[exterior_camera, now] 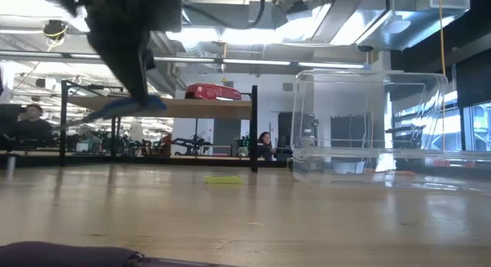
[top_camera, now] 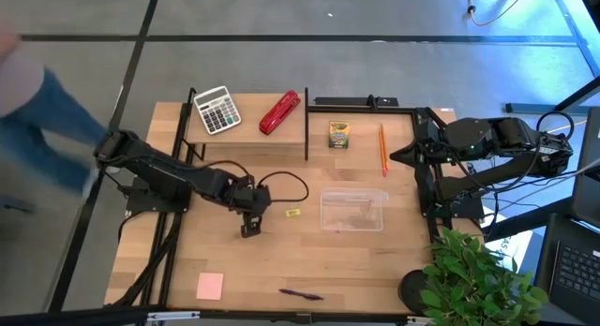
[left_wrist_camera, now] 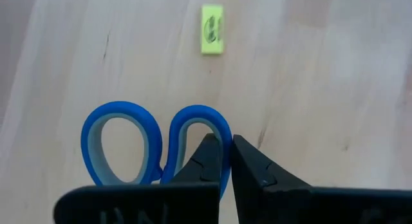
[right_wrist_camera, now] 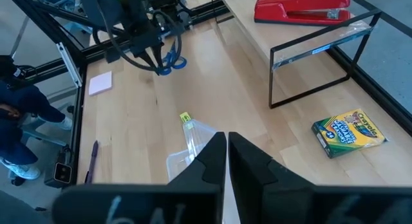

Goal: Pack school essentials
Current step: Put the blue scissors into the supply box

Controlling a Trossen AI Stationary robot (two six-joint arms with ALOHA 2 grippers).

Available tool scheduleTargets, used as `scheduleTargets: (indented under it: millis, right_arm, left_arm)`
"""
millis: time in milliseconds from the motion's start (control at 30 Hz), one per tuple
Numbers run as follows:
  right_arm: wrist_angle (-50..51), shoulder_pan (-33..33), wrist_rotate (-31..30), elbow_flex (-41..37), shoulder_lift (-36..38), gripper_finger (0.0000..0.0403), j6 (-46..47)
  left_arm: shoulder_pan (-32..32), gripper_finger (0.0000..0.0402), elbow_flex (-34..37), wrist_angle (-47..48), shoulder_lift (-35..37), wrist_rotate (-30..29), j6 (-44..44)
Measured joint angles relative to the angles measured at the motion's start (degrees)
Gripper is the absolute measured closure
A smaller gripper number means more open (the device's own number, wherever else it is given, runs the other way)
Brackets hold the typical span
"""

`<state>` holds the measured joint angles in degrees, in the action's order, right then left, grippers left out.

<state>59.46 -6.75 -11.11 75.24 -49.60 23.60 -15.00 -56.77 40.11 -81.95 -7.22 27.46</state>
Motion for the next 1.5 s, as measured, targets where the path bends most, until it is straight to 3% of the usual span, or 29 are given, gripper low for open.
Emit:
scheduleTargets:
  millis: [233,533,867,1067,1500]
  right_arm:
    - [0.0,0.0,2.6,0.0,0.4,0.0382,1.4]
    - [0.0,0.0,4.3,0.0,0.9,0.0382,1.2]
    - [-0.1,0.0,4.3,0.0,1.0,0.0382,0.1]
    - [-0.1,0.0,4.8,0.0,0.9,0.0382,-0.2]
    - [-2.0,0.0,4.8,0.0,1.0,0.0382,0.1]
  left_arm:
    - [0.0,0.0400,-8.8,5.6,-1.5,-1.8,-1.3]
    - [0.2,0.0400,-26.4,19.2,-13.1,-0.1,-6.0]
    - [0.3,0.0400,-41.9,20.7,-21.0,0.7,-5.6]
    - [0.4,0.0400,-46.2,20.9,-23.6,1.2,-9.7]
    - [1.6,0.0400,-46.5,18.7,-24.6,5.7,-16.1]
